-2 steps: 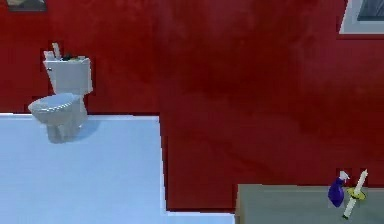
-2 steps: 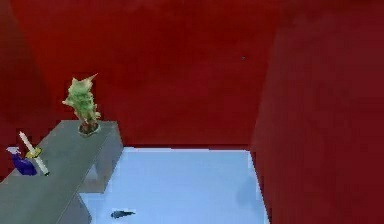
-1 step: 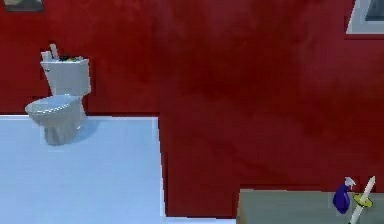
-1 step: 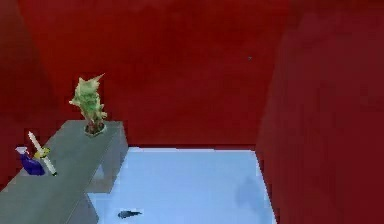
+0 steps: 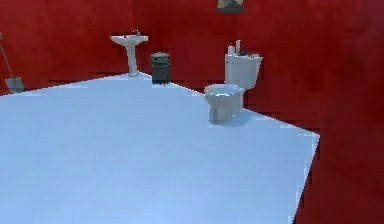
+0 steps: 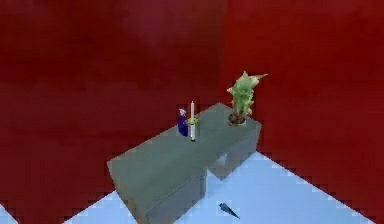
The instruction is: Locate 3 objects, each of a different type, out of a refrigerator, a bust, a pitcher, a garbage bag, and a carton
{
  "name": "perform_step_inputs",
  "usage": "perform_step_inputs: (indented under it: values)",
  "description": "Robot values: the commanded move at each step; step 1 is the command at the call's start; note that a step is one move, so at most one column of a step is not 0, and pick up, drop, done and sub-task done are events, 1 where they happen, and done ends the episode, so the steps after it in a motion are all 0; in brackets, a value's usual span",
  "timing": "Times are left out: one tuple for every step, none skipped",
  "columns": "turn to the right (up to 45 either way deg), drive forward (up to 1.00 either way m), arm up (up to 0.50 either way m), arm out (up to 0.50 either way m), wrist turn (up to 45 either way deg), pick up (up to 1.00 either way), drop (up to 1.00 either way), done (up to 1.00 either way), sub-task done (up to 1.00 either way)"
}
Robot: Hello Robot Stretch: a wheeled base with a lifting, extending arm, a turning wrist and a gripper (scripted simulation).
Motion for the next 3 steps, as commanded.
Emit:
perform_step_inputs:
  values:
    - [-39.0, 0.00, 0.00, 0.00, 0.0, 0.00, 0.00, 0.00, 0.00]
    - [0.0, 1.00, 0.00, 0.00, 0.0, 0.00, 0.00, 0.00, 0.00]
    - [-6.0, 0.00, 0.00, 0.00, 0.0, 0.00, 0.00, 0.00, 0.00]
